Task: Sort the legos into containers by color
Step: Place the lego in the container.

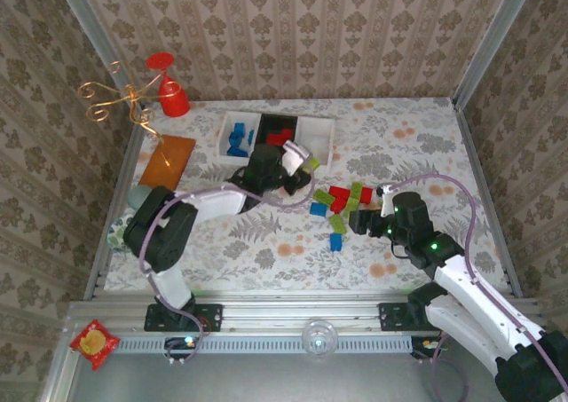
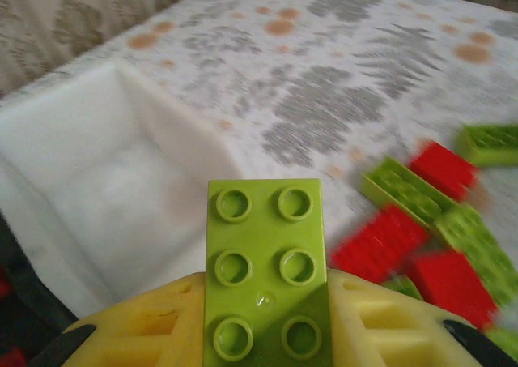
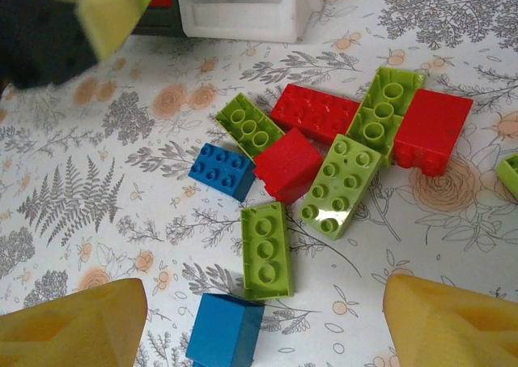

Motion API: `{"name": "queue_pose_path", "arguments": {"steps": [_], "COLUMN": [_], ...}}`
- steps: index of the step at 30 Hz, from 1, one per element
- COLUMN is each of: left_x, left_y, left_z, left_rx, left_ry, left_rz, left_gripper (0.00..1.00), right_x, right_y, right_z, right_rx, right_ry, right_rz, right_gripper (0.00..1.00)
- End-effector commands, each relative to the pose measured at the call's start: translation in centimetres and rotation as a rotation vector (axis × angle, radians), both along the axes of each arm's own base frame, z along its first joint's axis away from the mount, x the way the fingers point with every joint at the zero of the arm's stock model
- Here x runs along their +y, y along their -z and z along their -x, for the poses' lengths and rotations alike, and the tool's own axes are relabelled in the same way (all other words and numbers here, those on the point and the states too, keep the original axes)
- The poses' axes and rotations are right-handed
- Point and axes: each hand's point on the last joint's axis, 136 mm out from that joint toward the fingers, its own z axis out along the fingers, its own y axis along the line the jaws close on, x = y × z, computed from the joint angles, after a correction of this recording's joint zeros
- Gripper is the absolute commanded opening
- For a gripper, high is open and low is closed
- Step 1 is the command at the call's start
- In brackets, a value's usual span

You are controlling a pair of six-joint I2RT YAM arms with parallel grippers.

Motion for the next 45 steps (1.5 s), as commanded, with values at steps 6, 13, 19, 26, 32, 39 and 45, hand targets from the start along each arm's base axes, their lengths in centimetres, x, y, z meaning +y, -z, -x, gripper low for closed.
{"name": "queue_pose_path", "arguments": {"steps": [6,13,19,26,32,39,45], "left_x": [-0.3,-2.0,-2.9,-3.0,-2.1,0.3,2.4], "left_y": [1.6,2.6,3.8,2.4,-1.7,-4.5,-3.7], "left_z": [-8.5,-12.0,-13.7,-14.0,-11.5,-4.3,-0.3], "left_rx": [0.072,0.069,0.085,0.076,0.069,0.072,0.086], "left_ry": [-0.228,-0.225,-0.232,-0.243,-0.244,-0.221,-0.224], "left_rz": [-0.125,-0.176,-0.216,-0.222,-0.149,-0.013,-0.017], "left_gripper": [0.31,0.35,0.40,0.52,0.56,0.61,0.62], "right_x": [0.7,0.7,0.7,0.0,-1.0,-1.2,-0.1], "right_y": [-0.7,-0.4,0.1,0.9,2.9,6.4,7.9], "right_z": [-0.6,-0.6,-0.7,-0.6,-0.8,-2.1,-4.2], "right_rx": [-0.022,-0.018,0.007,0.033,0.088,0.130,0.139], "right_ry": [-0.012,-0.005,0.013,0.055,0.158,0.205,0.206], "right_rz": [-0.040,-0.043,-0.050,-0.037,0.068,0.278,0.295], "right_gripper": [0.78,0.78,0.79,0.78,0.73,0.67,0.62]}}
